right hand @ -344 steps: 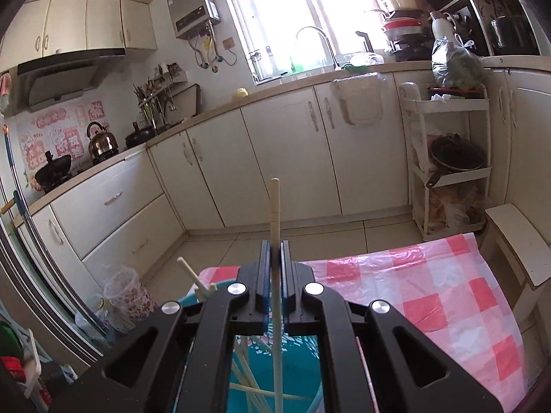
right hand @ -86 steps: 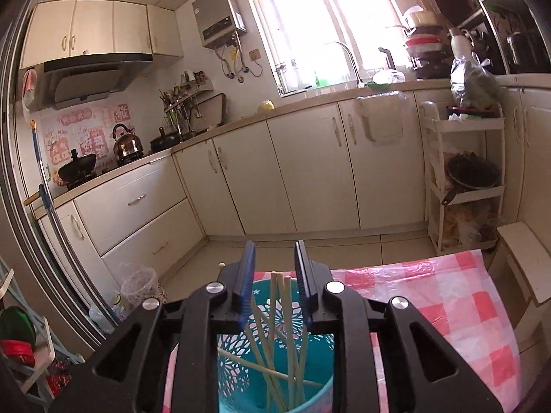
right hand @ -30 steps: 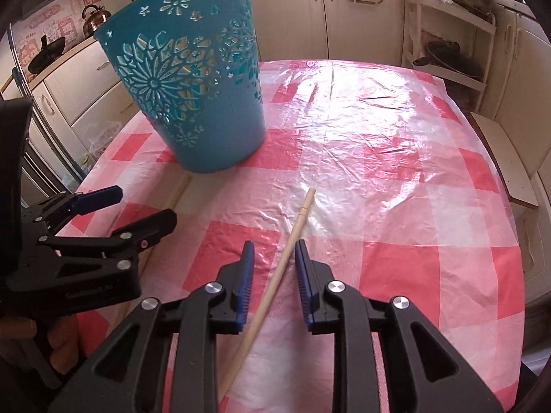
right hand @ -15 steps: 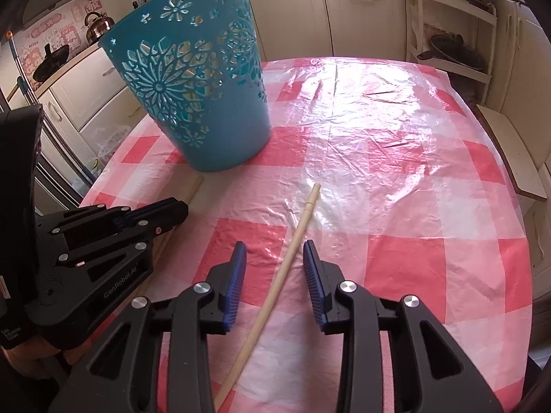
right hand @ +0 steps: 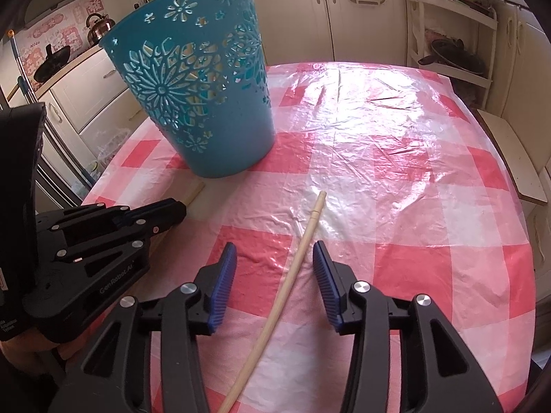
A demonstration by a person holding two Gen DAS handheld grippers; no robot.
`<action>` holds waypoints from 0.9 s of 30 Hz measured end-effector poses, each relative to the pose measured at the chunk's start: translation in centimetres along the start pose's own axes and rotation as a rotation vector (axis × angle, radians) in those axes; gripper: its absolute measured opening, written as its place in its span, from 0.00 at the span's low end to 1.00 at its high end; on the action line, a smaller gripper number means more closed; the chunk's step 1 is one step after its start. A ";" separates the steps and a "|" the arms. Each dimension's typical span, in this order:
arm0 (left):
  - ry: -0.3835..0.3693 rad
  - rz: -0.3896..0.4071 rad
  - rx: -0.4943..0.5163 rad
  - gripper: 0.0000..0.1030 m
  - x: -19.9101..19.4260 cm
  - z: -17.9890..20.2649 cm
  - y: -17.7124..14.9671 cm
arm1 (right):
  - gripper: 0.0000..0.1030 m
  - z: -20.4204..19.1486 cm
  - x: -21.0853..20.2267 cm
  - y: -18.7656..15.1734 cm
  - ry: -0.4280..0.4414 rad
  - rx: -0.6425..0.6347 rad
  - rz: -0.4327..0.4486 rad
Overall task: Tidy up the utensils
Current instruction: 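Close the left tool on another wooden chopstick, then lift the chopstick with the left tool above the teal basket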
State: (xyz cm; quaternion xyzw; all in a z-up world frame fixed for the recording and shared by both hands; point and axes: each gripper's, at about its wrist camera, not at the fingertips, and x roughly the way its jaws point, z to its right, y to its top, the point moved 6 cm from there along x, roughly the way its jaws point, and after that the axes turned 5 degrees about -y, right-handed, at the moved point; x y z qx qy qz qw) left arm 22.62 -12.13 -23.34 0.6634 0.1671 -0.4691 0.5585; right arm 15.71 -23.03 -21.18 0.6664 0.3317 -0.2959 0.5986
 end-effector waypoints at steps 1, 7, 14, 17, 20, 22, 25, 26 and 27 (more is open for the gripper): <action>-0.007 -0.003 -0.005 0.04 -0.1 -0.1 -0.1 | 0.45 -0.1 0.0 0.0 -0.002 -0.003 0.001; -0.081 0.009 -0.062 0.04 -2.6 -0.8 -0.6 | 0.45 -0.1 -0.1 -0.1 -0.006 -0.017 0.004; -0.205 0.139 -0.128 0.04 -11.2 -2.2 1.6 | 0.45 -0.2 -0.1 -0.2 -0.010 -0.022 0.006; -0.227 0.248 -0.132 0.04 -15.4 -2.5 5.1 | 0.45 -0.2 -0.1 -0.2 -0.012 -0.025 0.008; -0.230 0.364 -0.126 0.04 -18.3 -2.4 9.4 | 0.45 -0.2 -0.1 -0.2 -0.016 -0.030 0.012; -0.225 0.428 -0.124 0.04 -18.9 -2.0 12.1 | 0.45 -0.2 -0.1 -0.2 -0.016 -0.030 0.013; -0.207 0.505 -0.137 0.04 -18.9 -2.2 15.9 | 0.45 -0.2 -0.1 -0.2 -0.014 -0.028 0.014; -0.202 0.530 -0.150 0.04 -18.7 -2.4 17.2 | 0.45 -0.2 -0.1 -0.2 -0.013 -0.028 0.014; -0.191 0.554 -0.162 0.04 -18.4 -2.5 18.2 | 0.45 -0.2 -0.1 -0.2 -0.012 -0.027 0.014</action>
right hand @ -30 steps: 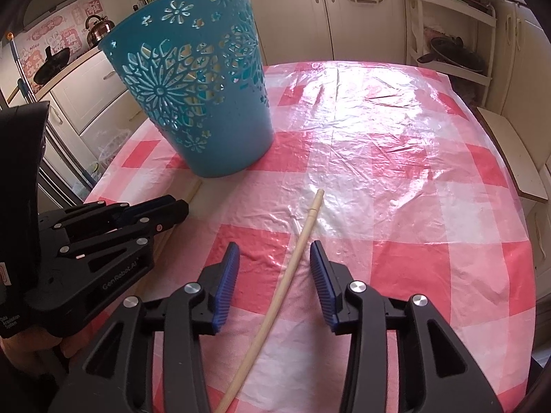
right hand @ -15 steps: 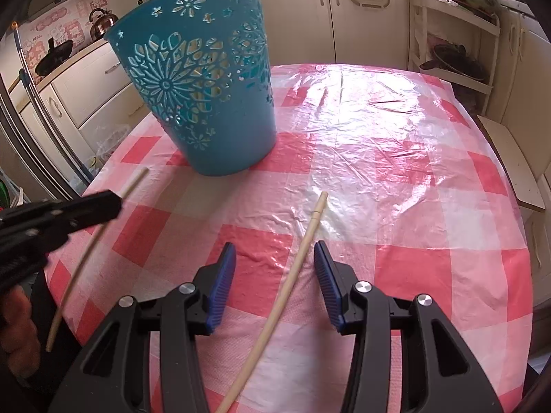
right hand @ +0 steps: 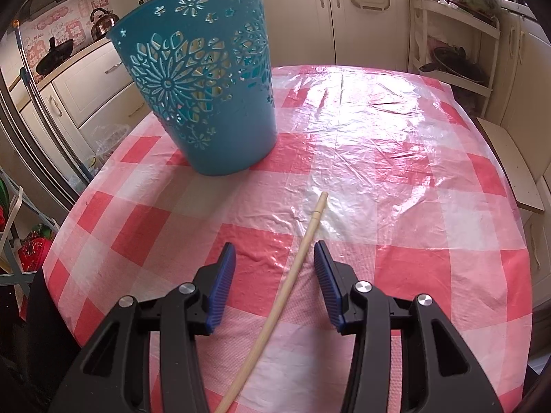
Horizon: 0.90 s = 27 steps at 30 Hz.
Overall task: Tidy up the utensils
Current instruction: 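Lift the chopstick with the left tool above the teal basket, then open the left tool to drop the chopstick into the basket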
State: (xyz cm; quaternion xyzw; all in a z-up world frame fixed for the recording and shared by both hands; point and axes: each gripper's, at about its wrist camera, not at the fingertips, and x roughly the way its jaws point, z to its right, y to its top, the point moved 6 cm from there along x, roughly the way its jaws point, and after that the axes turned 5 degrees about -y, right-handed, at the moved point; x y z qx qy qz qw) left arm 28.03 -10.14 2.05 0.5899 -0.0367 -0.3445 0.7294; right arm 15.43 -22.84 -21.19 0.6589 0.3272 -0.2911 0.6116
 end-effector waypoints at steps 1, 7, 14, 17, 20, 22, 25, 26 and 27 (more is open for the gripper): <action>0.013 0.023 -0.006 0.04 0.8 -0.1 0.7 | 0.45 0.0 0.0 0.0 0.002 0.001 0.000; 0.090 0.139 -0.017 0.04 5.5 -1.0 2.9 | 0.49 -0.1 0.0 0.1 0.012 0.001 -0.002; 0.131 0.106 -0.036 0.04 9.1 -2.2 1.2 | 0.51 -0.1 0.1 0.2 0.025 0.005 -0.005; 0.143 0.084 -0.018 0.04 9.6 -2.1 0.6 | 0.52 -0.1 0.1 0.2 0.031 0.011 -0.008; 0.148 0.058 -0.010 0.04 9.7 -2.4 0.3 | 0.53 -0.2 0.2 0.2 0.032 0.010 -0.009; 0.156 0.030 0.008 0.04 9.9 -2.4 0.1 | 0.53 -0.2 0.2 0.2 0.032 0.009 -0.009; 0.172 -0.017 0.023 0.05 9.7 -2.7 -0.6 | 0.53 -0.3 0.2 0.2 0.030 0.008 -0.009; 0.175 -0.025 0.022 0.05 9.3 -2.9 -0.8 | 0.53 -0.3 0.2 0.2 0.028 0.006 -0.009; 0.177 -0.029 0.020 0.05 8.9 -3.0 -1.1 | 0.53 -0.3 0.2 0.2 0.026 0.003 -0.009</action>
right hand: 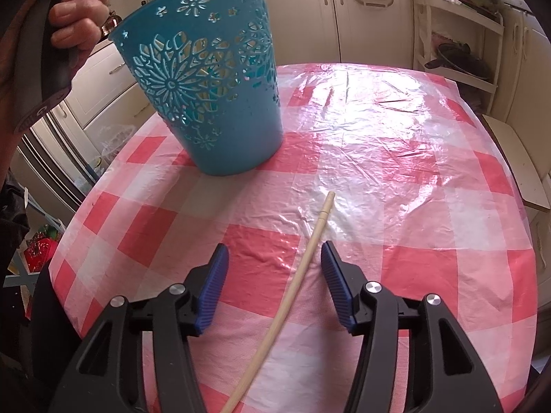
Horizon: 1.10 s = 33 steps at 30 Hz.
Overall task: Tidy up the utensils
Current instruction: 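Open the left tool to drop the chopstick into the basket, then bring the right tool down around a loose wooden chopstick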
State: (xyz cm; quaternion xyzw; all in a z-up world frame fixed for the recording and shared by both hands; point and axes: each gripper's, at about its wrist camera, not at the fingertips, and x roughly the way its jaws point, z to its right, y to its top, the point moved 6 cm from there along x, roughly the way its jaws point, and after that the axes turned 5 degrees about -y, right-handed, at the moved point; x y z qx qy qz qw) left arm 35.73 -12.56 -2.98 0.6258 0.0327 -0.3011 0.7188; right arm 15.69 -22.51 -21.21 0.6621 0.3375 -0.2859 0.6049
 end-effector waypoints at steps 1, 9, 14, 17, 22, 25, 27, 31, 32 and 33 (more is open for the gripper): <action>0.009 0.003 -0.002 0.05 -0.6 -0.5 -0.3 | 0.53 0.0 0.0 0.0 -0.001 -0.002 0.000; 0.227 0.085 -0.064 0.68 -8.8 -7.5 -6.0 | 0.53 1.1 -0.4 -0.2 0.066 0.075 0.003; 0.277 -0.110 -0.110 0.76 -7.4 -11.9 -13.5 | 0.52 0.5 -0.4 -0.3 0.021 0.050 0.018; 0.255 -0.203 -0.132 0.76 -5.5 -13.0 -16.4 | 0.45 0.5 -0.4 -0.3 -0.013 0.058 0.025; 0.204 -0.266 -0.116 0.81 -3.4 -12.8 -17.9 | 0.33 1.2 -0.2 0.2 -0.057 0.089 0.013; 0.179 -0.312 -0.132 0.83 -2.7 -12.9 -18.8 | 0.29 0.5 0.0 0.2 -0.131 0.017 0.010; 0.173 -0.314 -0.152 0.85 -2.6 -13.2 -19.2 | 0.23 -0.5 0.1 0.1 -0.157 -0.059 0.004; 0.159 -0.317 -0.183 0.86 -2.5 -13.3 -19.5 | 0.12 -1.9 0.0 -0.3 -0.108 -0.150 -0.016; 0.159 -0.317 -0.184 0.86 -2.5 -13.3 -19.5 | 0.12 -1.9 0.0 -0.4 -0.107 -0.155 -0.021; 0.158 -0.316 -0.182 0.86 -2.5 -13.2 -19.6 | 0.11 -1.7 0.0 -0.3 -0.104 -0.148 -0.027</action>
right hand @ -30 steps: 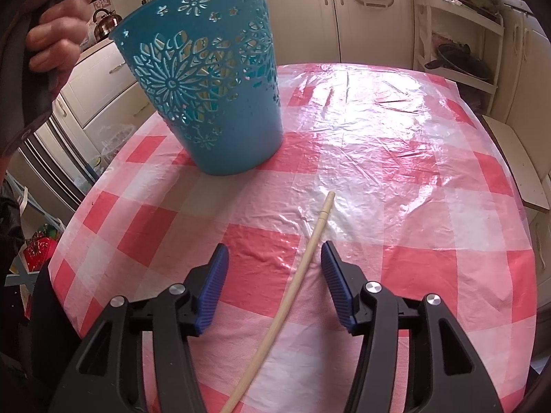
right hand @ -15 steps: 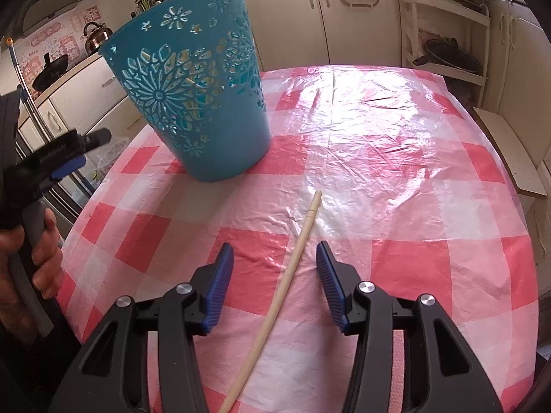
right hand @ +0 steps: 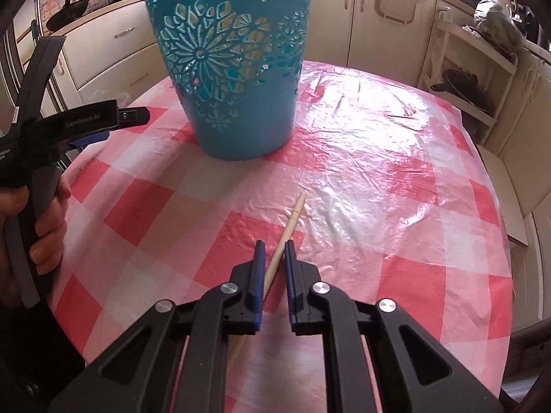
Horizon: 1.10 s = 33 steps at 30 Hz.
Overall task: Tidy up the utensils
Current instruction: 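Bring the right tool down around a loose wooden chopstick, then close the right tool on the wooden chopstick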
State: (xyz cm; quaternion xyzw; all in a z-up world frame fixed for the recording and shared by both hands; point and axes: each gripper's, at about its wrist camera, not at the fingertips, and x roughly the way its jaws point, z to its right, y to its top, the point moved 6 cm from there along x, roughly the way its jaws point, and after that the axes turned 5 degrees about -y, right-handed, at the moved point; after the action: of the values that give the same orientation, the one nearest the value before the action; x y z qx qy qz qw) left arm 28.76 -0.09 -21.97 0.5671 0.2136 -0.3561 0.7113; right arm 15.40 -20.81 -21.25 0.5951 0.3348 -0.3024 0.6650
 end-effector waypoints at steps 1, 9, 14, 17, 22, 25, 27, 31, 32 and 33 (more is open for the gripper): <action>-0.001 -0.002 0.002 0.86 0.1 0.1 0.0 | 0.11 0.3 0.0 0.1 -0.005 0.013 -0.007; -0.011 -0.004 -0.006 0.86 0.2 0.1 0.1 | 0.09 -1.9 -0.3 -0.1 0.000 -0.155 -0.043; -0.009 -0.005 -0.004 0.86 0.2 0.2 0.1 | 0.12 -1.2 0.2 0.4 0.015 -0.070 -0.069; -0.012 -0.005 -0.008 0.87 0.1 0.1 0.1 | 0.08 -2.3 0.1 0.4 0.058 -0.106 -0.081; -0.014 -0.007 -0.008 0.87 0.2 0.2 0.1 | 0.09 -2.6 0.2 0.4 0.065 -0.112 -0.092; -0.015 -0.010 -0.007 0.87 0.3 0.1 0.1 | 0.09 -2.7 0.2 0.4 0.052 -0.133 -0.087; -0.016 -0.011 -0.008 0.87 0.3 0.1 0.1 | 0.08 -2.7 0.1 0.4 0.053 -0.129 -0.083; -0.016 -0.012 -0.008 0.87 0.3 0.1 0.1 | 0.06 -2.0 0.1 0.3 0.095 -0.050 -0.077; -0.016 -0.013 -0.008 0.87 0.3 0.1 0.1 | 0.06 -1.8 0.0 0.2 0.123 -0.019 -0.082; -0.015 -0.014 -0.008 0.87 0.3 0.1 0.1 | 0.06 -1.6 -0.1 0.1 0.155 0.010 -0.086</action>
State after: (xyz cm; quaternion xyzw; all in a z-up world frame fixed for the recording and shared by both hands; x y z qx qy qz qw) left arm 29.03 -0.25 -22.15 0.5599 0.2135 -0.3643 0.7129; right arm 15.33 -19.24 -21.21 0.6052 0.4090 -0.2852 0.6206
